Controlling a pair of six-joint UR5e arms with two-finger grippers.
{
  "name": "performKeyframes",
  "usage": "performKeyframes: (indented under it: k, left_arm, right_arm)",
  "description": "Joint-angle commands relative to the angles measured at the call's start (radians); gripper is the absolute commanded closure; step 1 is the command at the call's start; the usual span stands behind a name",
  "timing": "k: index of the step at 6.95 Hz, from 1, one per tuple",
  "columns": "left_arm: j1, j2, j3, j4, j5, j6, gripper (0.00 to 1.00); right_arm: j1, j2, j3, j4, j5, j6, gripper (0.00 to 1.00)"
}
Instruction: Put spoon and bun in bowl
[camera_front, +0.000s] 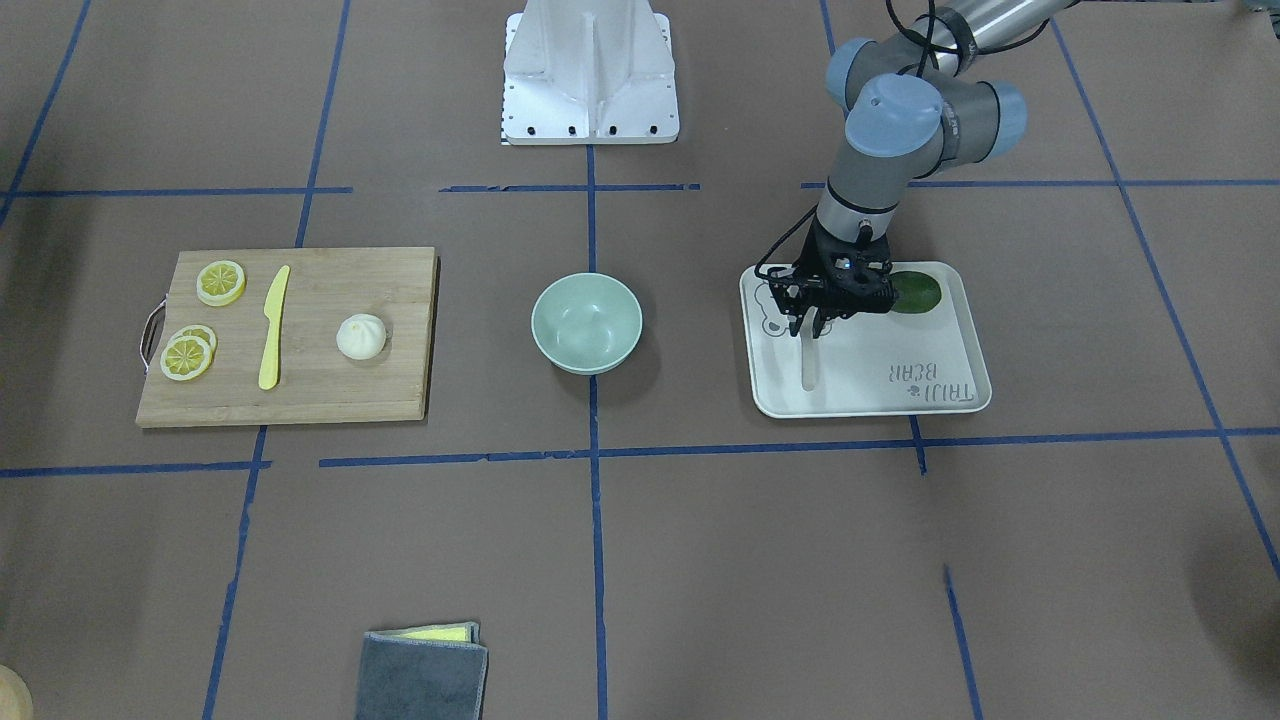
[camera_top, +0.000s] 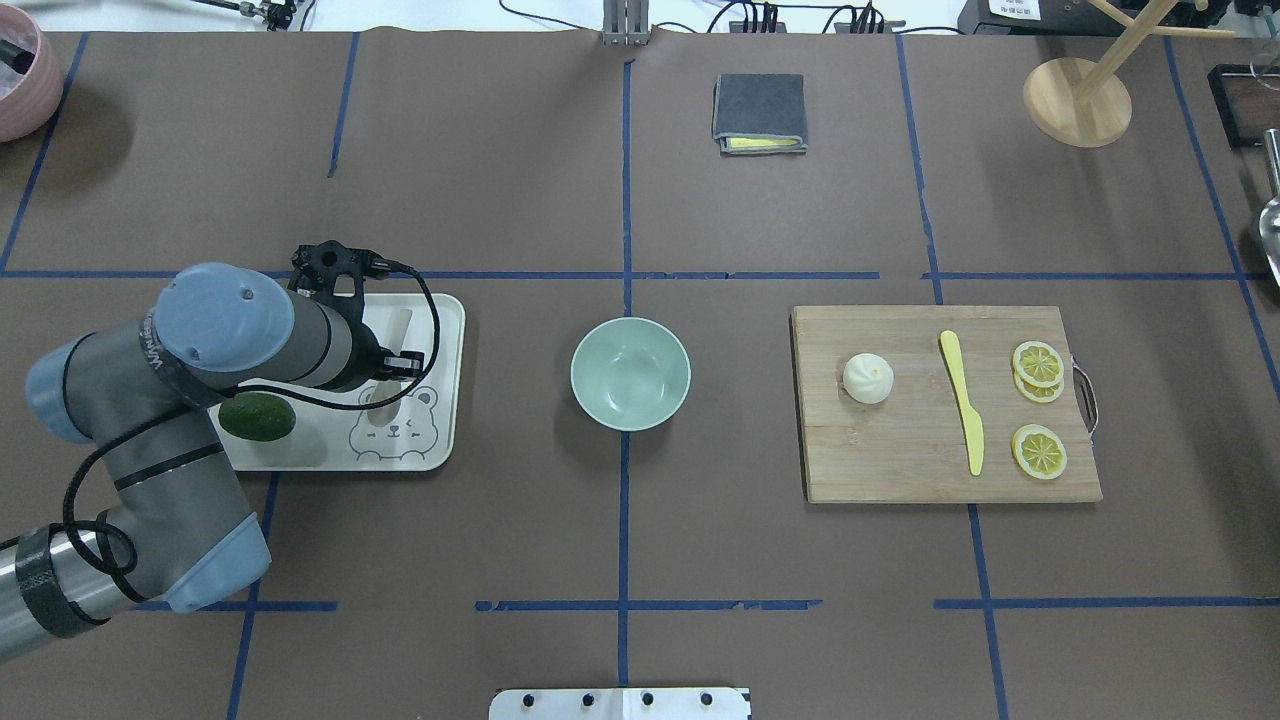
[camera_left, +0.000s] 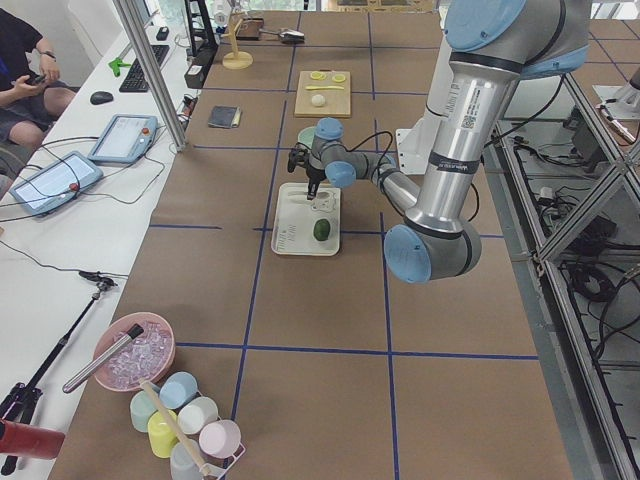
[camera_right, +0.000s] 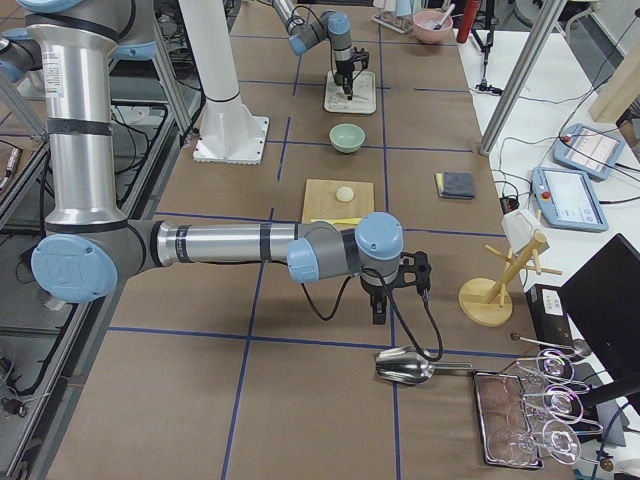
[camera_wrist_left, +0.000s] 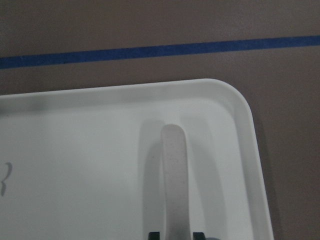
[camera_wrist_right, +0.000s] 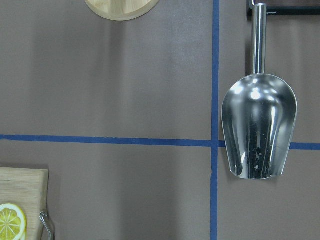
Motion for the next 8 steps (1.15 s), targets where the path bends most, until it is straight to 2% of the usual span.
performKeyframes:
  k: [1, 3, 5, 8]
  left_arm:
    - [-0.023, -0.040, -0.048, 0.077, -0.002, 0.014, 1.00]
    - [-0.020, -0.139, -0.037, 0.113, -0.005, -0.030, 1.00]
    - [0.001, -0.222, -0.004, 0.098, -0.007, -0.165, 1.00]
    - [0.046, -0.376, 0.186, -0.013, -0.004, -0.289, 1.00]
  right_arm:
    - [-0.080, 0.009, 0.052, 0.001, -0.010, 0.113, 0.00]
    - [-0.223, 0.039, 0.149, 0.001, -0.071, 0.332, 0.00]
    - [-0.363, 0.066, 0.246, 0.001, -0.113, 0.523, 0.00]
    - [-0.479, 0.110, 0.297, 0.001, -0.156, 0.676, 0.00]
